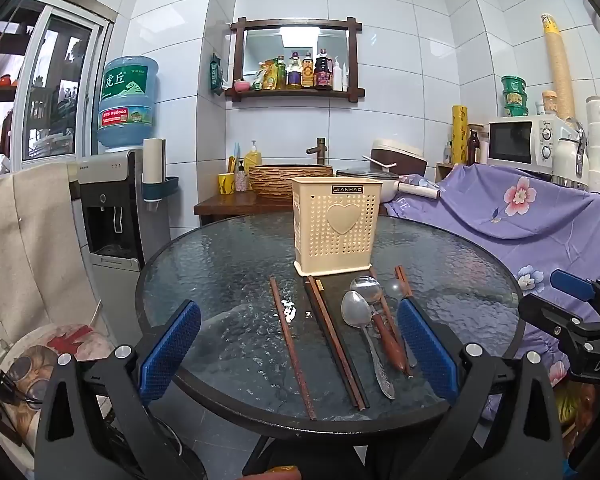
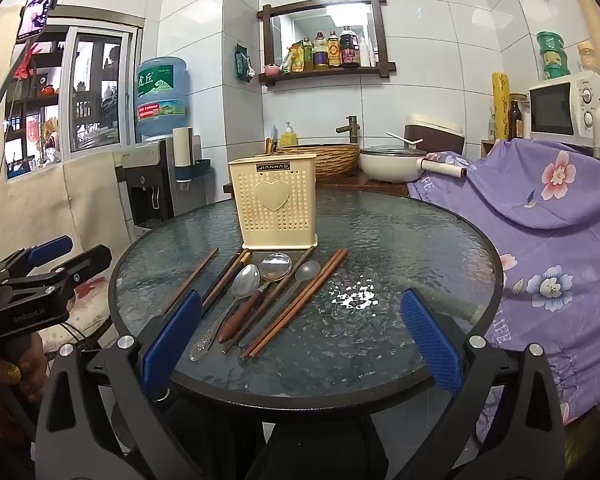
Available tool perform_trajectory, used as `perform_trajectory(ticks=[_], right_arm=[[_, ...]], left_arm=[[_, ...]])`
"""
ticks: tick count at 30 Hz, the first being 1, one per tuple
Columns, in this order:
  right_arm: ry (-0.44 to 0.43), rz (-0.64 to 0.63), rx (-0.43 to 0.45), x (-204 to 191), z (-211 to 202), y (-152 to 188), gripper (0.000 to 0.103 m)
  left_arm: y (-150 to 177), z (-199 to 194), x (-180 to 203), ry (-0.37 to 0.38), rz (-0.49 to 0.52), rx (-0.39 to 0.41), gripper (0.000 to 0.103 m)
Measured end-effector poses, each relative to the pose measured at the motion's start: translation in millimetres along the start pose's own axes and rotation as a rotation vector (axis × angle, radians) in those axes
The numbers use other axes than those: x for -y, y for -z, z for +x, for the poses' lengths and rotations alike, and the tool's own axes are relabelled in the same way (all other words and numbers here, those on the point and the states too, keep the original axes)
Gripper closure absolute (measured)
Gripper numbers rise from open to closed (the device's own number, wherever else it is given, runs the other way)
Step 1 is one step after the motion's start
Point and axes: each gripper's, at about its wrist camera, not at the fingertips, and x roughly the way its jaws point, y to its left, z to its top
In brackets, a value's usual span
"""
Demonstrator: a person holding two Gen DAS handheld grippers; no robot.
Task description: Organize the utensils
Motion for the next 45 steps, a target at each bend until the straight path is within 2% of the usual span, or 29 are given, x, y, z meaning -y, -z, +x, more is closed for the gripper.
perform_trajectory(ticks=[45], right_arm=[[0.001, 0.000, -0.003, -0.6, -3.0, -1.9, 0.005]], left_arm=[[-2.4, -1.1, 2.7, 0.004, 0.008, -0.001, 0.006]])
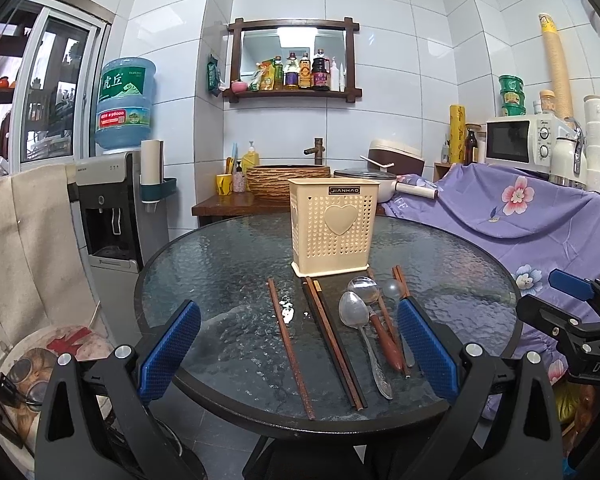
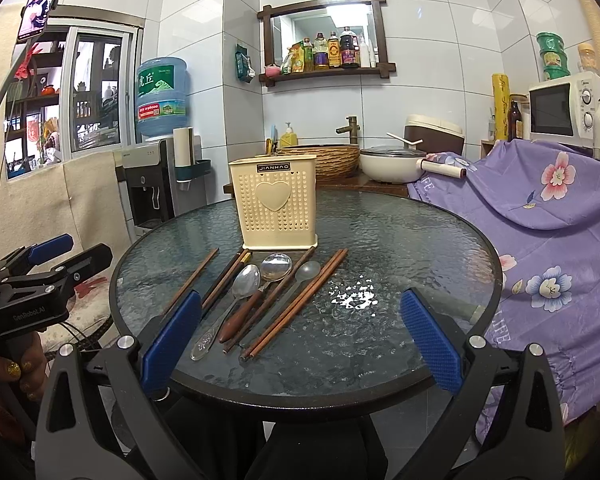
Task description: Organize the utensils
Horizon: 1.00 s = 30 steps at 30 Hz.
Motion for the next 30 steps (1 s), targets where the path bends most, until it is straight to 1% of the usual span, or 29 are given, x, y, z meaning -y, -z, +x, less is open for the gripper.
perform_trajectory(ticks=[30], right_arm=[[-0.002, 0.002, -0.001, -2.1, -0.1, 1.1, 0.005]], left_arm=[[-0.3, -1.1, -0.1, 0.000, 0.002, 0.001, 0.006]])
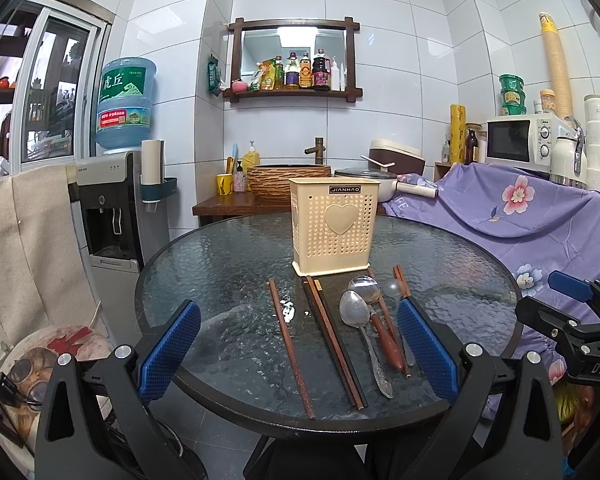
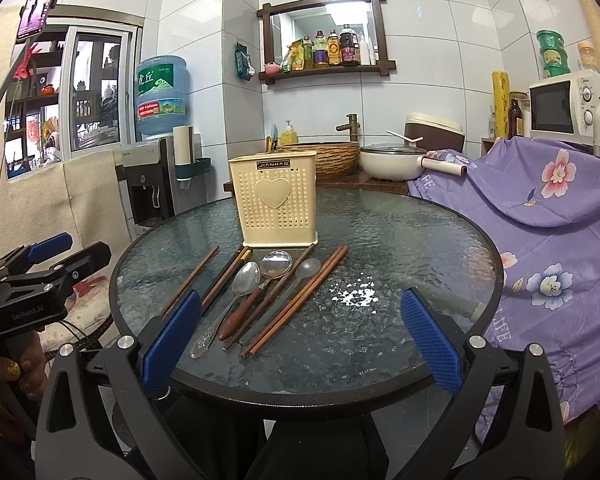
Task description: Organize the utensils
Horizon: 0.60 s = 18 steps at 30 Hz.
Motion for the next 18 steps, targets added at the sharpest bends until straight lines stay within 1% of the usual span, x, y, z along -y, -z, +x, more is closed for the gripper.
perform_trajectory(ticks=[18], right_arm=[[0.001, 0.001, -0.002, 0.3, -0.6, -0.2, 0.005]], left_arm=[[0.1, -0.6, 0.5, 0.000, -0.001, 0.000, 0.006]])
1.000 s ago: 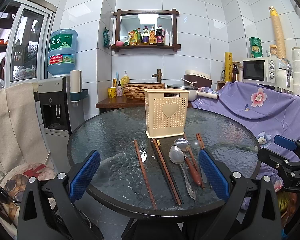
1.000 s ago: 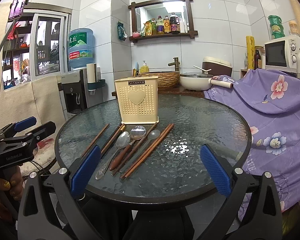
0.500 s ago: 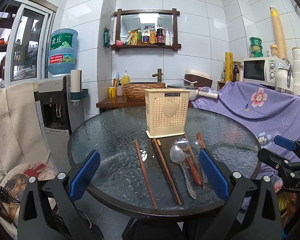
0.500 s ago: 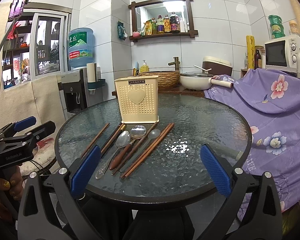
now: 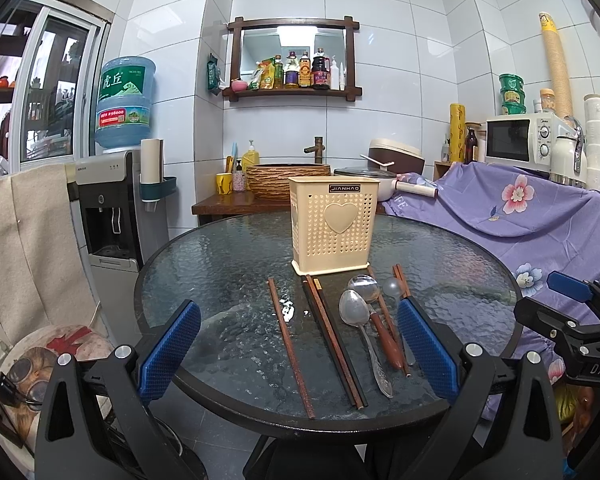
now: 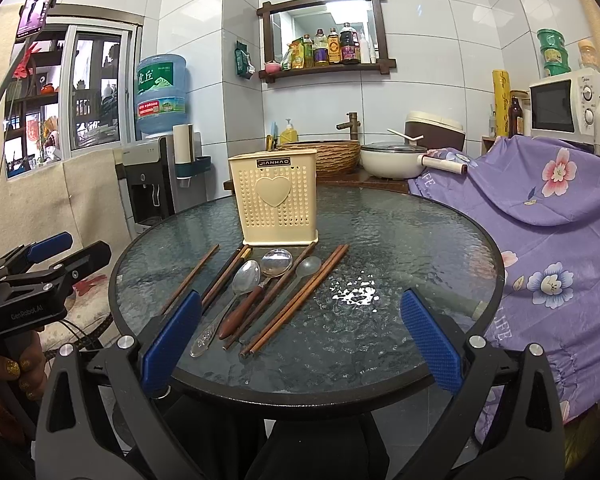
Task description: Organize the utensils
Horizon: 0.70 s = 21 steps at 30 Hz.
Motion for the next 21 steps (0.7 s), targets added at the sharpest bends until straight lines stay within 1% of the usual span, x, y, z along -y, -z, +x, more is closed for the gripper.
perform_trajectory(ticks=[4, 7, 8, 9, 10, 16, 19, 21], right_arm=[[0.000, 0.000, -0.001, 0, 1, 0, 0.005], [0.001, -0.003, -0.005, -1, -2, 2, 0.005], [0.002, -0.003, -0.008, -1, 3, 3, 0.005], [0.003, -0.004, -0.013, -1, 3, 4, 0.005], [0.005, -0.006, -0.021, 1, 18, 11, 0.005], [0.018, -0.027, -0.076, -3, 35, 11, 0.005], [0.038, -0.045, -0.118, -4, 49, 8, 0.005], [0.053, -0.058, -0.157, -2, 65, 5, 0.005]], left_arm=[[0, 0, 0, 0.000, 0.000, 0.000, 0.006], [1, 2, -1, -0.002, -0.005, -0.010, 0.006], [1, 4, -1, -0.004, -0.007, -0.019, 0.006], [2, 6, -2, -0.010, -0.008, -0.030, 0.006], [3, 9, -2, -0.014, -0.011, -0.044, 0.006], [11, 30, -11, -0.007, -0.028, -0.126, 0.006], [12, 44, -17, -0.017, -0.025, -0.174, 0.006], [12, 55, -22, -0.018, -0.028, -0.212, 0.009]])
